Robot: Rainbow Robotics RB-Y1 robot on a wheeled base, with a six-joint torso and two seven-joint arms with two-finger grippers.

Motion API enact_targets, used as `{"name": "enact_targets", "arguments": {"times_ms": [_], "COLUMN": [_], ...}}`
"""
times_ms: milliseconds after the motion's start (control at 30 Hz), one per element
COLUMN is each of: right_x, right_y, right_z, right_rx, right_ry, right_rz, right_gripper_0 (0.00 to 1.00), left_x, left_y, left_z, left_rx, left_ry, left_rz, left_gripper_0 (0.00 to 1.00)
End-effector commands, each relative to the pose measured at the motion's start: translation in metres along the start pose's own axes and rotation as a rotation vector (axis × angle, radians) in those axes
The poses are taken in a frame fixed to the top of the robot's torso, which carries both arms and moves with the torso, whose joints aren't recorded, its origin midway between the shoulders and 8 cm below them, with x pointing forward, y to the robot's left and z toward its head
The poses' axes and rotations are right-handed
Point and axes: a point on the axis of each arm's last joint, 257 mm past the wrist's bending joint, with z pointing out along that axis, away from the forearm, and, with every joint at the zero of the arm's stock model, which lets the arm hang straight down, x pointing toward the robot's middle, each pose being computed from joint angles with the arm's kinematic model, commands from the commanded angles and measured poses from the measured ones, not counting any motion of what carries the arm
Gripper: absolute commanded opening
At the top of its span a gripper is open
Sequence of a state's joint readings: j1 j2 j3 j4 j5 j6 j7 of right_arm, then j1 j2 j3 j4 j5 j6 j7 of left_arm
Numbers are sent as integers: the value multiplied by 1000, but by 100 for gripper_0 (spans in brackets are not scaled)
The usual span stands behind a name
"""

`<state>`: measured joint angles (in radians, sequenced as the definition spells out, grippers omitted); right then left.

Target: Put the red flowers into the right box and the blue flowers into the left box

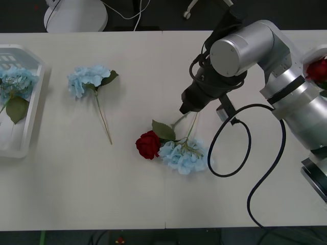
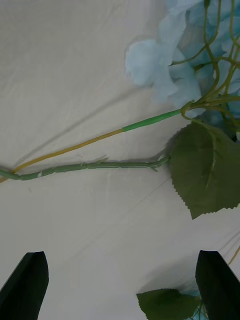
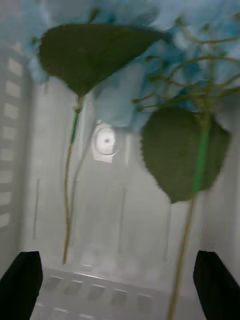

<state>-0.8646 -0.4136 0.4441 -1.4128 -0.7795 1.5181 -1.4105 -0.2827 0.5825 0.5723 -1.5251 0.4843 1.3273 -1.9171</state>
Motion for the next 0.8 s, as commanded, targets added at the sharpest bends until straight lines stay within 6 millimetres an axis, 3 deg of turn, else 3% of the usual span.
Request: {"name": "enact_targets", "arguments": {"times_ms": [33,267,300,400,433,500,700,800], "right_x": [5,-10,-13,-18,-18,-21,-25,-25], "right_y": [-27,-30,-28,-29,-29,-26,-16,-18], "right_z": [13,27,29,33,33,38,52,62], "right_rx": [5,-18,-24,-19,-19,-20,-55,-52], "right_ry": [4,-31,-35,-42,-42,-50,-63,-60], "right_rz": [10,75,89,118,118,146,198,204], "right_gripper_0": [85,85,85,85,85,85,85,85], "left_x": [-66,-87,-85,-81,-81,-78,-64,-56], "left_y": [-55,-147,-173,-221,-221,-261,-326,-347], "left_z": [-45,-60,-58,-50,-50,-37,-21,-10], "left_rx": [71,264,319,368,368,374,373,370], "left_ry": [-85,-80,-63,-41,-41,-59,-80,-95], "left_rz": [66,-3,-43,-115,-115,-113,-80,-32], "left_gripper_0": [89,93,95,100,100,100,100,100]}}
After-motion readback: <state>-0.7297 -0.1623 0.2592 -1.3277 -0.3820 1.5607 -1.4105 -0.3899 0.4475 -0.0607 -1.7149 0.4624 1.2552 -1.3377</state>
